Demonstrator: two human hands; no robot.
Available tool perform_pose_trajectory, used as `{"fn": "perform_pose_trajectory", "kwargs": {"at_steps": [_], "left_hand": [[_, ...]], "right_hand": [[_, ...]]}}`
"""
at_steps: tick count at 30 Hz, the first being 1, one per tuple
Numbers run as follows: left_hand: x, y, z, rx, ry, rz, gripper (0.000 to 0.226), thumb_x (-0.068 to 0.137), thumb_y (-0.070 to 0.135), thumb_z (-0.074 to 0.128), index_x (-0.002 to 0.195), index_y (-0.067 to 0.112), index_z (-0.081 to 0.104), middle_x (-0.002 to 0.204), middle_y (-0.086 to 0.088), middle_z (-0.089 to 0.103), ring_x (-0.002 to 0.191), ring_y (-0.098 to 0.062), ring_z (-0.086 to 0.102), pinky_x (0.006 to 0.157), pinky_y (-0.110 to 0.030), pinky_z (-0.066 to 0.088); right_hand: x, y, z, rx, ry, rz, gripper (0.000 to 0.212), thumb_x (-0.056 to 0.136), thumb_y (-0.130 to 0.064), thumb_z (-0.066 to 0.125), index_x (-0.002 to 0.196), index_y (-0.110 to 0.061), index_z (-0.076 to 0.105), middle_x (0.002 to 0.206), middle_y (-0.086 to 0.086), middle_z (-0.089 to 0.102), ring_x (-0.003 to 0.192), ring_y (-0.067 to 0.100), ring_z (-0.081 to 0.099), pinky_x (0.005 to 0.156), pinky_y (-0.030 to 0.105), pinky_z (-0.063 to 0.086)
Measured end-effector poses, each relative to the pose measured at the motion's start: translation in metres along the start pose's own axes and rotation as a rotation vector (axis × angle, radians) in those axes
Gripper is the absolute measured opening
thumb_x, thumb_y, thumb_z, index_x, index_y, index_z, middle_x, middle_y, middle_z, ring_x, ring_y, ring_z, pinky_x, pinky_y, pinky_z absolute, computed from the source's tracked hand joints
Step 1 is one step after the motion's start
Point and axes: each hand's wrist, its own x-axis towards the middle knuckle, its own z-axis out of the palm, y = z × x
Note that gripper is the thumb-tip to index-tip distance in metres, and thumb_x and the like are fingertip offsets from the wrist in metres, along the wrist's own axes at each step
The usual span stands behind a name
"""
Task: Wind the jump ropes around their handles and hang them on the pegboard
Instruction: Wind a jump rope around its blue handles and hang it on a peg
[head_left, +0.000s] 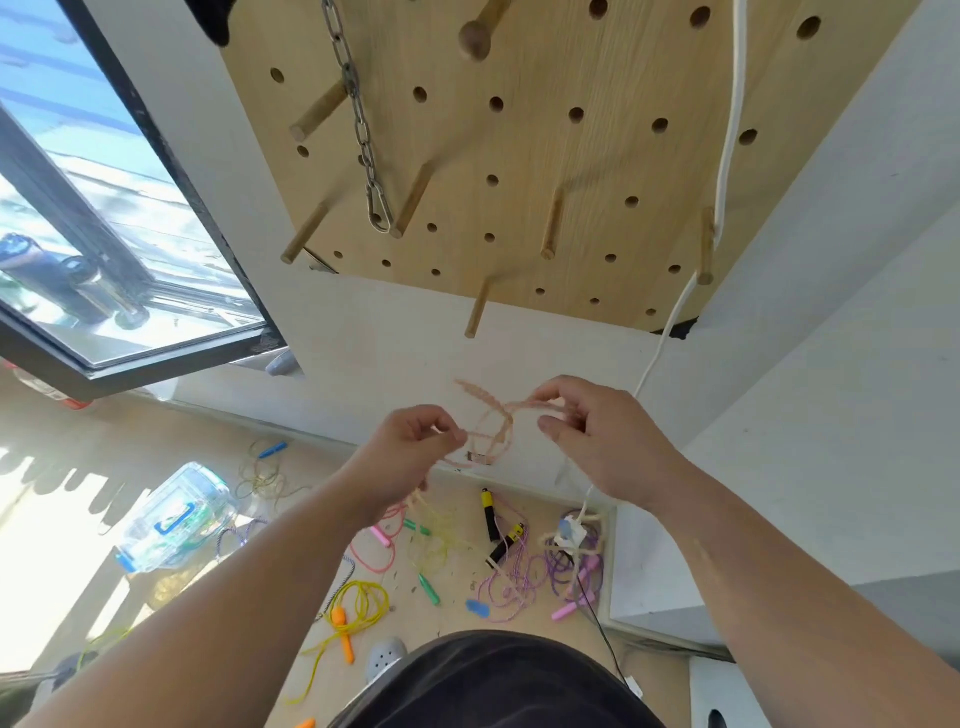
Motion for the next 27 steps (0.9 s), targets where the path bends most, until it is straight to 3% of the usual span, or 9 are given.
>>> {"fn": "perform_pose_trajectory", "kwargs": {"at_steps": [4, 9, 12, 15, 17, 20, 22, 24, 27], "left_hand": [[-0.001, 0.002, -0.015, 0.070, 0.106, 0.003, 0.040, 0.093, 0.023, 0.072, 0.060, 0.019, 0.050, 0.059, -0.001, 0.031, 0.052, -0.015, 0.028, 0.054, -0.029, 0.029], [-0.006, 0.003, -0.028, 0.403, 0.294, 0.084, 0.059, 0.078, 0.028, 0.086, 0.062, 0.018, 0.031, 0.058, 0.006, 0.024, 0.052, -0.011, 0.021, 0.052, -0.029, 0.021], [-0.006, 0.003, -0.035, 0.412, 0.284, 0.054, 0.055, 0.084, 0.028, 0.081, 0.062, 0.016, 0.032, 0.056, 0.005, 0.024, 0.046, -0.010, 0.022, 0.050, -0.028, 0.023], [-0.005, 0.000, -0.033, 0.313, 0.186, -0.049, 0.047, 0.094, 0.028, 0.072, 0.065, 0.013, 0.037, 0.059, -0.004, 0.027, 0.048, -0.015, 0.030, 0.050, -0.025, 0.029], [-0.004, -0.001, -0.031, 0.449, 0.224, -0.084, 0.049, 0.096, 0.035, 0.068, 0.064, 0.012, 0.037, 0.058, -0.003, 0.033, 0.050, -0.016, 0.033, 0.049, -0.025, 0.028], [-0.005, -0.001, -0.034, 0.941, 0.375, -0.089, 0.049, 0.098, 0.054, 0.054, 0.066, 0.018, 0.043, 0.063, 0.001, 0.050, 0.061, -0.020, 0.050, 0.055, -0.028, 0.034], [-0.007, -0.002, -0.037, 1.102, 0.414, -0.094, 0.045, 0.100, 0.059, 0.043, 0.074, 0.022, 0.047, 0.071, 0.001, 0.054, 0.073, -0.025, 0.056, 0.061, -0.030, 0.040], [-0.004, -0.003, -0.040, 0.992, 0.338, -0.100, 0.039, 0.103, 0.053, 0.041, 0.081, 0.024, 0.054, 0.072, 0.001, 0.056, 0.074, -0.026, 0.056, 0.062, -0.031, 0.042], [-0.002, -0.004, -0.035, 0.268, 0.229, -0.185, 0.037, 0.107, 0.043, 0.039, 0.094, 0.025, 0.068, 0.057, -0.001, 0.049, 0.052, -0.022, 0.042, 0.051, -0.028, 0.037]], "right_hand": [[0.008, 0.047, -0.007, -0.404, 0.072, 0.113, 0.019, 0.098, -0.025, 0.058, 0.115, -0.032, 0.063, 0.078, -0.011, 0.062, 0.074, 0.018, 0.060, 0.069, 0.033, 0.049], [0.003, 0.098, -0.008, -0.475, 0.160, 0.262, 0.013, 0.097, -0.022, 0.060, 0.103, -0.027, 0.070, 0.088, -0.003, 0.071, 0.095, 0.026, 0.060, 0.075, 0.035, 0.050], [-0.002, 0.117, -0.008, -0.368, 0.213, 0.351, 0.016, 0.100, -0.023, 0.056, 0.100, -0.020, 0.071, 0.088, 0.000, 0.072, 0.090, 0.028, 0.064, 0.075, 0.036, 0.052], [0.002, 0.104, -0.008, 0.313, 0.287, 0.461, 0.019, 0.104, -0.017, 0.051, 0.103, -0.014, 0.070, 0.093, 0.007, 0.073, 0.073, 0.024, 0.066, 0.069, 0.034, 0.054], [0.005, 0.090, -0.011, 0.658, 0.476, 0.492, 0.017, 0.103, -0.012, 0.052, 0.103, -0.014, 0.068, 0.087, 0.010, 0.069, 0.059, 0.019, 0.061, 0.059, 0.028, 0.053], [0.010, 0.096, -0.019, 0.457, 0.745, 0.459, 0.010, 0.098, -0.020, 0.061, 0.091, -0.023, 0.068, 0.078, 0.001, 0.062, 0.067, 0.015, 0.060, 0.065, 0.030, 0.049], [0.009, 0.103, -0.023, 0.172, 0.715, 0.480, 0.019, 0.097, -0.043, 0.059, 0.088, -0.029, 0.068, 0.085, 0.000, 0.065, 0.085, 0.025, 0.063, 0.079, 0.038, 0.051], [0.009, 0.104, -0.026, 0.183, 0.636, 0.465, 0.027, 0.099, -0.046, 0.052, 0.090, -0.028, 0.069, 0.096, 0.005, 0.068, 0.088, 0.022, 0.064, 0.085, 0.039, 0.051], [0.011, 0.086, -0.025, 0.726, 0.497, 0.470, 0.035, 0.106, -0.042, 0.048, 0.092, -0.015, 0.066, 0.070, 0.004, 0.057, 0.061, 0.018, 0.058, 0.074, 0.038, 0.055]]}}
